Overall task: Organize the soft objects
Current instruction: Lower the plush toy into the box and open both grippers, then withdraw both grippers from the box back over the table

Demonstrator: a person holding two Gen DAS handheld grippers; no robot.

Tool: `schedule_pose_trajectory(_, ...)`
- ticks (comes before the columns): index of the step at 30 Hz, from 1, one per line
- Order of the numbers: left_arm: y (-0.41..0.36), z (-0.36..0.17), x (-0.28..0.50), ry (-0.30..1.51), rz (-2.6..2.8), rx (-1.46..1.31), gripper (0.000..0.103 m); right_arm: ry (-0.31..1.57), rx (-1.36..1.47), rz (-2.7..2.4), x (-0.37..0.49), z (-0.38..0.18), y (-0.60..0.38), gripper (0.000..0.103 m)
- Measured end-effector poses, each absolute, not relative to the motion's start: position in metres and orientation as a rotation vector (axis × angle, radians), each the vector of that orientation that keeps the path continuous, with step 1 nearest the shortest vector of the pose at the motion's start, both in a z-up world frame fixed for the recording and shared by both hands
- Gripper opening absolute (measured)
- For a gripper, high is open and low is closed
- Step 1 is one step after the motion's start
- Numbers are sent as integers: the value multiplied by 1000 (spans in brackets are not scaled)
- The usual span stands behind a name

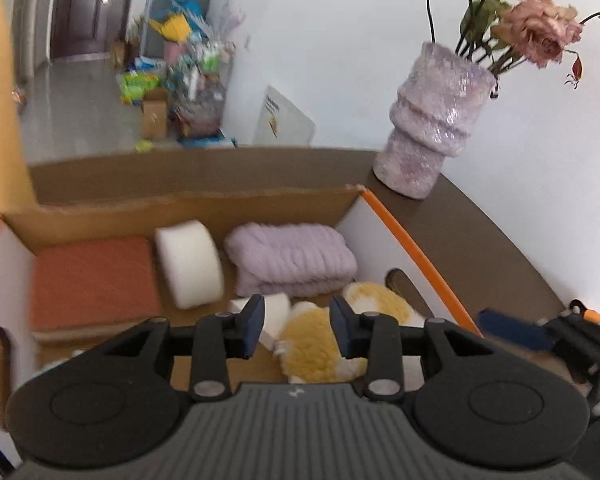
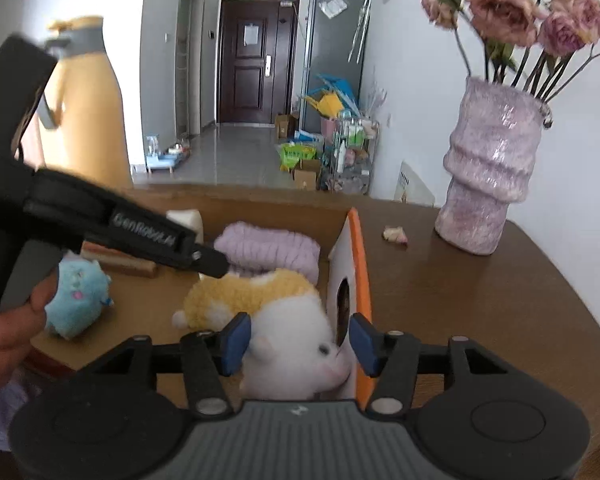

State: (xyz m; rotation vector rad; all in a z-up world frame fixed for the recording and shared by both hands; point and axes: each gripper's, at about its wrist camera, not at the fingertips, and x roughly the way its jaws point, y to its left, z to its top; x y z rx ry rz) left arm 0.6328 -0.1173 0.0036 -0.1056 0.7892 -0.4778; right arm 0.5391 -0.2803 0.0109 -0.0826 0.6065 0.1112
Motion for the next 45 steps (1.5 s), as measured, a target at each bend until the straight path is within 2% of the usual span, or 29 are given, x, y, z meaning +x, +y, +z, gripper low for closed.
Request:
schedule_pose_trajectory(6, -88, 57, 590, 667, -429, -28, 57, 544, 55, 156, 519, 63, -311, 56)
schedule_pose_trajectory(8, -75, 76, 568, 605, -404, 0, 68, 526, 76, 167, 507, 81, -317, 58)
schedule_pose_trajectory(10, -62, 93, 542, 533, -349, 40, 75, 504, 81, 166, 493, 96, -321, 65)
schedule_pose_trajectory(13, -41, 112, 493, 395, -248, 101, 88, 453, 70, 170, 462, 114, -323, 71)
schedule_pose_trajectory(17, -19, 123, 428, 285, -197, 107, 96, 375, 74, 207, 424, 126, -318, 82)
schedule_pose_trajectory(23, -2, 136, 358, 233, -151, 88, 100, 314, 59, 248, 375, 137, -298, 82)
schedule_pose_trajectory(27, 8, 126, 309, 202, -104, 52, 101, 244, 44, 245, 331, 133, -290, 84)
schedule_pose_trajectory(37, 14, 58, 182, 214, -79, 0, 103, 155, 16, 251, 197, 62, -281, 91)
schedule_pose_trajectory(45, 6, 18, 133, 329, -134, 33, 103, 309, 53, 333, 136, -1, -271, 94)
